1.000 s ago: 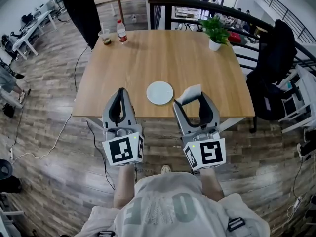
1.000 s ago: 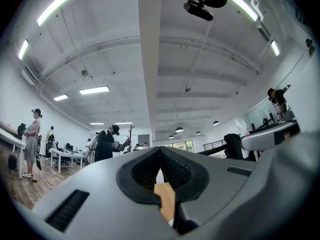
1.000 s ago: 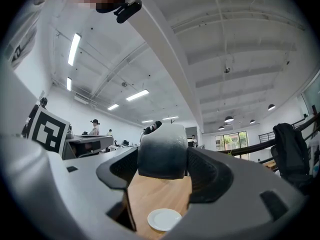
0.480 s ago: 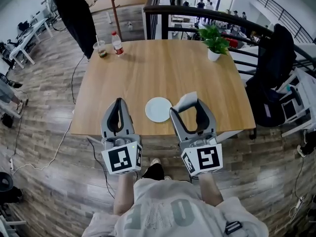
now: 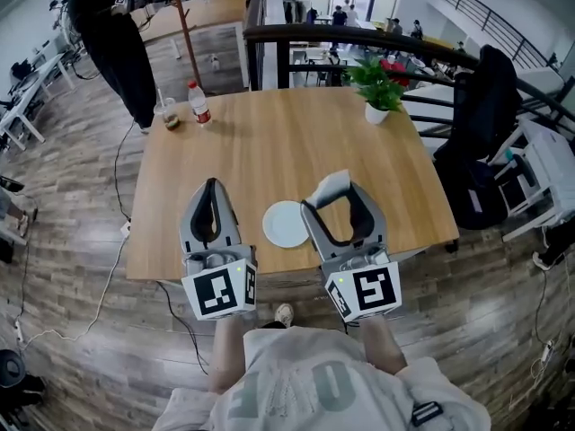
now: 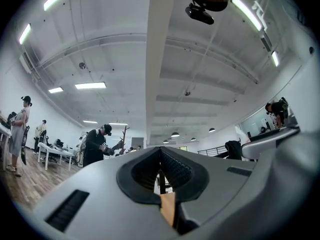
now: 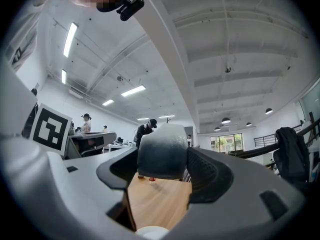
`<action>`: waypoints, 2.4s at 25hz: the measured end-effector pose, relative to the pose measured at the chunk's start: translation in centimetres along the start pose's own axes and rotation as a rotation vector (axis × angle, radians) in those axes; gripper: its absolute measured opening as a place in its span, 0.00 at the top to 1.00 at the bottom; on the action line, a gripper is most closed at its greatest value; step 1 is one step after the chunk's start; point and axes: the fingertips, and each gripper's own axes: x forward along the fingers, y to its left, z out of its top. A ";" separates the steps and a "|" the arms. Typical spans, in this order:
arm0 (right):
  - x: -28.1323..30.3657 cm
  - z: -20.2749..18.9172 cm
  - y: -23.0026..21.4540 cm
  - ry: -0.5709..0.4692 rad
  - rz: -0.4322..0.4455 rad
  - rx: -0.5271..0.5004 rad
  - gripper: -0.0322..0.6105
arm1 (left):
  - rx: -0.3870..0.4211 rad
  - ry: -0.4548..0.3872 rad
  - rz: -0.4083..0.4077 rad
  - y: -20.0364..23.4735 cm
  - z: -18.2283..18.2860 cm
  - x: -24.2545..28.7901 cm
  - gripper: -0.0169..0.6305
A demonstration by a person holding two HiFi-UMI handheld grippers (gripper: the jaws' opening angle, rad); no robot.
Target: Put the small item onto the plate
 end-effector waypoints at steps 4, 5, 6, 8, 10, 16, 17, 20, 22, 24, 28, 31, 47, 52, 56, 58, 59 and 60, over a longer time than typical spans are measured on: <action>1.2 0.2 -0.1 -0.009 -0.011 -0.017 0.47 | -0.004 -0.014 -0.027 0.0 -0.3 1.4 0.96; 1.5 0.2 -0.2 -0.010 -0.015 -0.017 0.47 | -0.002 -0.015 -0.038 -0.2 -0.3 1.7 0.96; 1.8 0.2 -0.3 -0.010 -0.019 -0.017 0.47 | 0.000 -0.016 -0.049 -0.3 -0.4 2.0 0.96; 2.4 0.1 -0.4 -0.010 -0.026 -0.018 0.47 | 0.007 -0.011 -0.064 -0.4 -0.6 2.6 0.96; 3.1 -0.1 -0.4 -0.007 -0.032 -0.021 0.47 | 0.013 -0.005 -0.074 -0.3 -0.9 3.1 0.96; 4.9 -0.8 -0.6 0.000 -0.051 -0.029 0.47 | -0.001 0.007 -0.077 1.0 -2.4 4.2 0.96; 4.9 -1.2 -0.6 0.008 -0.055 -0.023 0.47 | -0.006 0.014 -0.076 1.1 -2.8 4.1 0.96; 5.3 -2.2 -0.8 0.024 -0.064 0.000 0.47 | -0.015 0.027 -0.075 1.1 -3.6 4.6 0.96; 5.6 -2.4 -1.1 0.030 -0.058 0.004 0.47 | -0.020 0.029 -0.076 0.6 -3.8 5.2 0.96; 6.0 -2.7 -1.5 0.041 -0.045 0.000 0.47 | -0.028 0.023 -0.072 0.3 -3.7 5.8 0.96; 6.6 -3.0 -2.5 0.065 -0.026 0.005 0.47 | -0.031 0.031 -0.063 -0.3 -3.8 6.7 0.96; 7.2 -2.8 -3.4 0.067 -0.010 0.025 0.47 | -0.030 0.027 -0.053 -0.8 -3.7 7.6 0.96; 9.6 -5.5 -4.3 0.166 0.071 0.083 0.47 | 0.031 0.053 -0.046 -2.9 -5.6 7.7 0.96; 10.2 -8.9 -3.2 0.273 0.125 0.090 0.47 | 0.042 0.108 -0.007 -1.8 -7.7 6.4 0.96; 10.7 -12.6 -2.1 0.378 0.174 0.066 0.47 | 0.032 0.152 0.011 -0.9 -8.9 5.5 0.96; 10.7 -14.7 -1.6 0.439 0.199 0.055 0.47 | 0.028 0.172 0.021 -0.5 -9.6 5.0 0.96; 10.6 -15.8 -1.3 0.470 0.214 0.048 0.47 | 0.026 0.183 0.028 -0.2 -10.0 4.8 0.96; 10.5 -16.9 -0.9 0.501 0.230 0.037 0.47 | 0.025 0.193 0.036 0.1 -10.4 4.6 0.96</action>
